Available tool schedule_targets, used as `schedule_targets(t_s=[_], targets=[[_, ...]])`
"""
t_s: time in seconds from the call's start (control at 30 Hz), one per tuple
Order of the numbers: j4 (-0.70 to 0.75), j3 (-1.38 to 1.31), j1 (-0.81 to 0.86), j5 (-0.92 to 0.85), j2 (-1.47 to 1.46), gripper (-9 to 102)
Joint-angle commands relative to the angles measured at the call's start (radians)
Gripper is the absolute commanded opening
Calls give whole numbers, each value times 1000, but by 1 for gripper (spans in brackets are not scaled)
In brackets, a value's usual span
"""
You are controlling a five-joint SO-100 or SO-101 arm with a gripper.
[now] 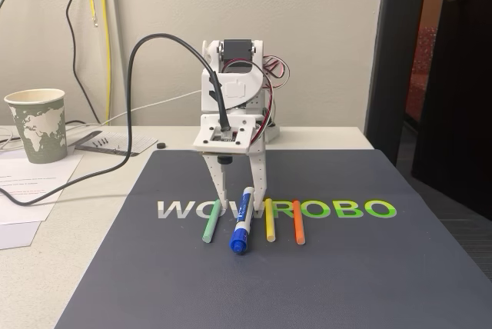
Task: Pick up the blue marker.
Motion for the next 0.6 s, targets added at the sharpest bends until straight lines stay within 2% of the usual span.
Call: schedule_targets(t_s=[0.0,0.3,0.57], targets=[[41,-43,-8,43,31,18],[114,-43,-40,117,31,18],[138,-40,-35,137,2,23]])
